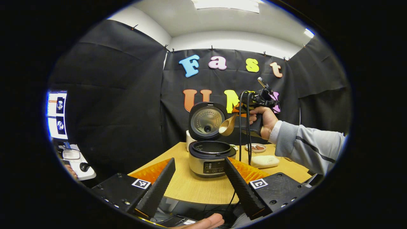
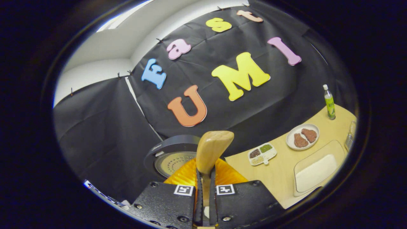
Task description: Close the left gripper, press the button to open the rice cooker; take a wooden spoon from the chopstick holder with the right hand, scoop a spoonful of rice and pour it into the rice cooker, then put the wooden spoon back into the chopstick holder.
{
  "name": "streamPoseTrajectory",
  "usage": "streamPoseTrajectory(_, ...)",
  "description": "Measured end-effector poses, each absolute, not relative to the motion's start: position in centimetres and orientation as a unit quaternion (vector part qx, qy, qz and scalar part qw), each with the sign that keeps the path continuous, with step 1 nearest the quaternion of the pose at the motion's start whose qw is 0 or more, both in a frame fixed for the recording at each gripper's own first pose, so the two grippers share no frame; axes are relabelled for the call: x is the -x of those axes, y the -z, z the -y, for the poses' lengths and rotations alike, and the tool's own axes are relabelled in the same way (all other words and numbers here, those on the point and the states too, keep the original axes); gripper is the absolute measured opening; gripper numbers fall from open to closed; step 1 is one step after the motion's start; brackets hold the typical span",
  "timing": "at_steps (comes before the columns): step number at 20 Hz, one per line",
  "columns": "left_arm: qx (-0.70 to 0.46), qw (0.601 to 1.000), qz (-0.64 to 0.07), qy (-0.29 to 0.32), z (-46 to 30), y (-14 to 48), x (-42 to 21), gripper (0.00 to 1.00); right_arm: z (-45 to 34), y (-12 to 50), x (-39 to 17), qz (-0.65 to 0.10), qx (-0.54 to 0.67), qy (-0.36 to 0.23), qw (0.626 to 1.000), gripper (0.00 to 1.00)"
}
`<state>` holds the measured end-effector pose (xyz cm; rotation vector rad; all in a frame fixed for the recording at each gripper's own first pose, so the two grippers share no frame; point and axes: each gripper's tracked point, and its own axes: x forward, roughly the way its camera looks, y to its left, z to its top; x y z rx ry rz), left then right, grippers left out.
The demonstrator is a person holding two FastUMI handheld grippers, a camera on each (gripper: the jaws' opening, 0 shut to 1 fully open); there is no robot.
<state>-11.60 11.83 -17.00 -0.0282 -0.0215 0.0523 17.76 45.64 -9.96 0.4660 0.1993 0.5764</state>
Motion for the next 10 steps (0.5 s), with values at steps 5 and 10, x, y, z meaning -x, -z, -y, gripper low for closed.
streamPoseTrajectory(5,0.009,0.999,0.014,-0.035,-12.3,16.7,11.9,1.00,-46.6,11.3,-17.7,-0.106,-0.202,-0.276,0.933,0.13)
streamPoseTrajectory(10,0.003,0.999,0.019,-0.029,-12.2,16.8,12.0,0.97,-46.6,11.7,-18.2,-0.093,-0.168,-0.271,0.943,0.13)
